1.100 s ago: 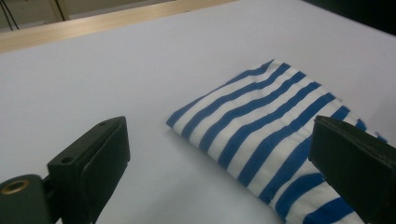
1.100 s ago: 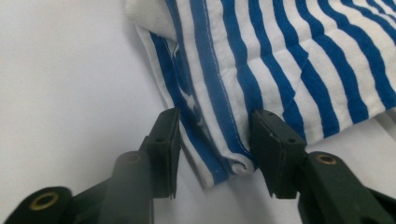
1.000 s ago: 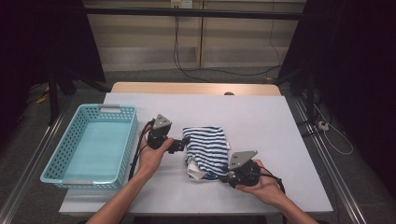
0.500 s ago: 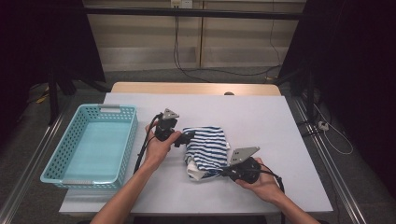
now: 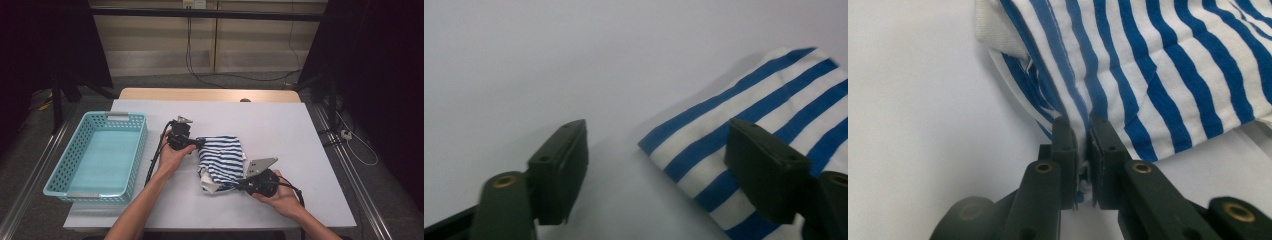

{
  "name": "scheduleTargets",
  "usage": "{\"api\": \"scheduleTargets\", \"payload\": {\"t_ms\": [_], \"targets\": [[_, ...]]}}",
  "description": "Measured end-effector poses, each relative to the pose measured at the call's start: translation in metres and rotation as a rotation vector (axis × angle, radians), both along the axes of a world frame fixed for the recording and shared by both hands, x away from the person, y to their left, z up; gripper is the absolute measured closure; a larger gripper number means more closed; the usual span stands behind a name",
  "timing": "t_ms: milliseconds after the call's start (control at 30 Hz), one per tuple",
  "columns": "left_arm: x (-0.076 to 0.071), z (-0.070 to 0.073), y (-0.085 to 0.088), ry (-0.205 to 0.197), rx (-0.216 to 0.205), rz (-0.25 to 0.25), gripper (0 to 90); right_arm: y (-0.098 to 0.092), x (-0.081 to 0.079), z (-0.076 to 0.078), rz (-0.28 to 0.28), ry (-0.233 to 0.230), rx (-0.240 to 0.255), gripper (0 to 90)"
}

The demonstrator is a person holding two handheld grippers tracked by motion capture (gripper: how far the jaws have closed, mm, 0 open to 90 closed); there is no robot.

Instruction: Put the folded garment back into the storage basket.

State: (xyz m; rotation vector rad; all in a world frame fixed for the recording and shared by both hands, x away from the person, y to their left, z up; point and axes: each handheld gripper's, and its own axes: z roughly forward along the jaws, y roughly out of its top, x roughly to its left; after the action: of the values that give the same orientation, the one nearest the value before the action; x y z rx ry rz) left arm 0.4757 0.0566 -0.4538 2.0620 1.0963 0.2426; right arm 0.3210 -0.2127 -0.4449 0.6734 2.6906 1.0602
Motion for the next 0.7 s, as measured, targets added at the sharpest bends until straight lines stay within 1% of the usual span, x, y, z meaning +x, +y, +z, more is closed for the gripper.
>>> {"api": "scheduleTargets", "payload": {"t_ms": [67, 133, 167, 200, 233, 267, 300, 333, 367, 400, 433, 467, 500, 567, 600, 633, 667, 700], "targets": [[-0.001, -0.001, -0.001, 0.007, 0.008, -0.013, 39.1, 0.000, 0.000, 0.000, -0.001, 0.001, -0.001, 83.2], [-0.002, -0.002, -0.003, 0.001, 0.012, -0.004, 40.2, 0.000, 0.000, 0.000, 0.000, 0.002, -0.001, 83.1], [-0.001, -0.001, -0.002, -0.004, 0.052, -0.034, 41.0, 0.000, 0.000, 0.000, 0.001, 0.001, -0.002, 83.2], [-0.003, -0.002, -0.006, -0.012, 0.028, -0.014, 43.6, 0.000, 0.000, 0.000, 0.001, 0.004, -0.002, 83.2], [-0.005, -0.001, -0.007, -0.034, 0.076, -0.040, 44.4, 0.000, 0.000, 0.000, 0.003, 0.003, 0.000, 83.2], [-0.005, -0.001, -0.007, -0.034, 0.076, -0.040, 45.6, 0.000, 0.000, 0.000, 0.003, 0.003, 0.000, 83.2], [-0.006, -0.001, -0.009, -0.031, 0.067, -0.067, 49.0, 0.000, 0.000, 0.000, 0.003, 0.003, 0.000, 83.1], [-0.009, 0.000, -0.012, -0.021, 0.065, -0.063, 56.7, 0.000, 0.000, 0.000, 0.002, 0.003, -0.001, 83.1], [-0.009, 0.000, -0.012, -0.021, 0.065, -0.063, 65.4, 0.000, 0.000, 0.000, 0.001, 0.005, 0.001, 83.2], [-0.013, 0.001, -0.017, -0.011, 0.066, -0.067, 72.4, 0.000, -0.001, 0.000, -0.001, 0.003, -0.004, 83.1], [-0.013, 0.001, -0.017, -0.011, 0.066, -0.067, 77.7, 0.000, -0.001, 0.000, -0.001, 0.003, -0.004, 83.1], [-0.014, 0.002, -0.019, -0.021, 0.073, -0.068, 79.6, 0.000, 0.000, 0.000, 0.001, 0.002, 0.001, 83.1], [-0.014, 0.001, -0.019, -0.012, 0.065, -0.061, 79.6, 0.000, 0.000, 0.000, 0.001, 0.002, 0.001, 83.1], [-0.009, 0.000, -0.015, 0.013, 0.011, -0.051, 82.9, -0.001, 0.001, 0.000, -0.003, 0.009, 0.009, 82.6], [-0.009, 0.000, -0.015, 0.013, 0.011, -0.051, 83.5, -0.001, 0.001, 0.000, -0.003, 0.009, 0.009, 82.6], [-0.009, 0.000, -0.014, 0.023, 0.009, -0.039, 83.8, -0.001, 0.000, 0.000, 0.000, 0.014, 0.019, 79.4], [-0.008, -0.001, -0.015, 0.017, -0.009, -0.023, 84.0, -0.002, 0.000, 0.000, 0.004, 0.013, 0.020, 76.1], [-0.007, -0.002, -0.015, 0.016, -0.009, -0.021, 84.1, -0.002, -0.001, 0.001, -0.002, 0.025, 0.018, 72.6]]}}
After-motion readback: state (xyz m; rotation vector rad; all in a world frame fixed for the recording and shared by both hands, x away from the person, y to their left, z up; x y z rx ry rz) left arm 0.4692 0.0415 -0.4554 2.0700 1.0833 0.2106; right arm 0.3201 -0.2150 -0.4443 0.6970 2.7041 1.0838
